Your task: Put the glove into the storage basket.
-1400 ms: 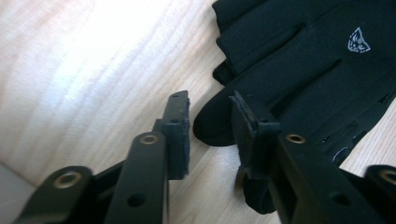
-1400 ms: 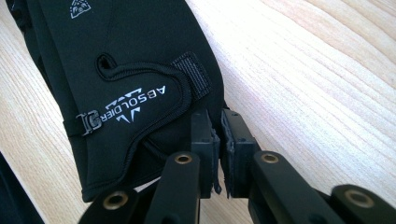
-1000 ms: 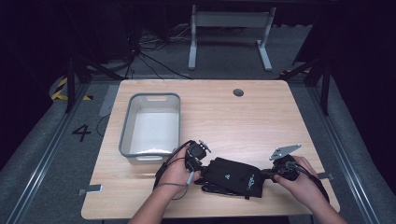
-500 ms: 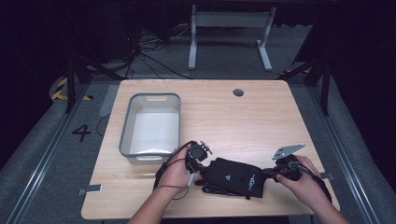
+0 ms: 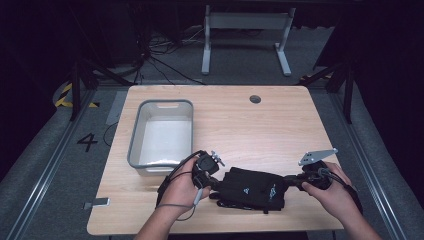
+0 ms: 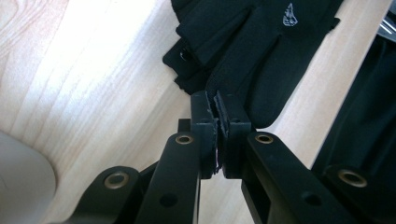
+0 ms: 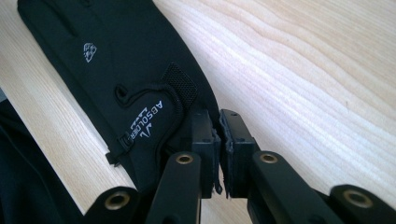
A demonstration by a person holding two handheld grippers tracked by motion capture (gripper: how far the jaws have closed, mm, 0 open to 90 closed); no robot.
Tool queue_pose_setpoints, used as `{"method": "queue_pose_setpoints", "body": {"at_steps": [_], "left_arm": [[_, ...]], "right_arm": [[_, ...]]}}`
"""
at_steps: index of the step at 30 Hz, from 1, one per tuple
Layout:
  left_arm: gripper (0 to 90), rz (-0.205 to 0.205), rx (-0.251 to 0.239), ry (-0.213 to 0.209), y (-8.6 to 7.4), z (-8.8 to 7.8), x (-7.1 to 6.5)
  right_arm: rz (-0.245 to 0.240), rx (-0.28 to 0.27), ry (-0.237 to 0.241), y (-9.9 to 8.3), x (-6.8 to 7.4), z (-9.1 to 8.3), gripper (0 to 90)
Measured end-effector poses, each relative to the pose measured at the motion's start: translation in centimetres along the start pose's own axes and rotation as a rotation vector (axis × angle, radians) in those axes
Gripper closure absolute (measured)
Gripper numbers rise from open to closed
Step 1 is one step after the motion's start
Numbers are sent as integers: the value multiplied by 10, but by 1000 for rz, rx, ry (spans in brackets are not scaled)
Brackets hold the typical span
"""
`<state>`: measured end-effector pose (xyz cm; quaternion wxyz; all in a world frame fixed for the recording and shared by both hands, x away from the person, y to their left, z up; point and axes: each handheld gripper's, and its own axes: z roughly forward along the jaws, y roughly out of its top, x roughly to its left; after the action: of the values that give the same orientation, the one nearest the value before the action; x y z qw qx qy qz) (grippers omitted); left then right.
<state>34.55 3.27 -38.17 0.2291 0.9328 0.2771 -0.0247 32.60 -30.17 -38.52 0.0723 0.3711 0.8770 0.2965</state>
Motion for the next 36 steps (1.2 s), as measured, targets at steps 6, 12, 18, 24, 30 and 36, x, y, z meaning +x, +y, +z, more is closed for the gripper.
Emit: {"method": "queue_pose_setpoints", "body": {"at_steps": [6,12,18,24,30,36], "left_arm": [[865,-7,32,-12,-7,-2,-5],[865,-15,46,-12,-11,1,-4],[864,-24,59,-15,-13,9,2],[863,-21,68,-25,-11,16,3],[863,-16,76,-20,-9,20,4],[863,-14,89,-29,-8,24,4]], "right_arm": [[-14,-1,17,7,1,1,856],[-26,-2,27,13,3,4,856],[-25,6,35,14,1,9,855],[-16,5,30,13,-1,10,855],[-10,10,26,13,-3,12,855],[-9,14,23,11,-4,13,855]]}}
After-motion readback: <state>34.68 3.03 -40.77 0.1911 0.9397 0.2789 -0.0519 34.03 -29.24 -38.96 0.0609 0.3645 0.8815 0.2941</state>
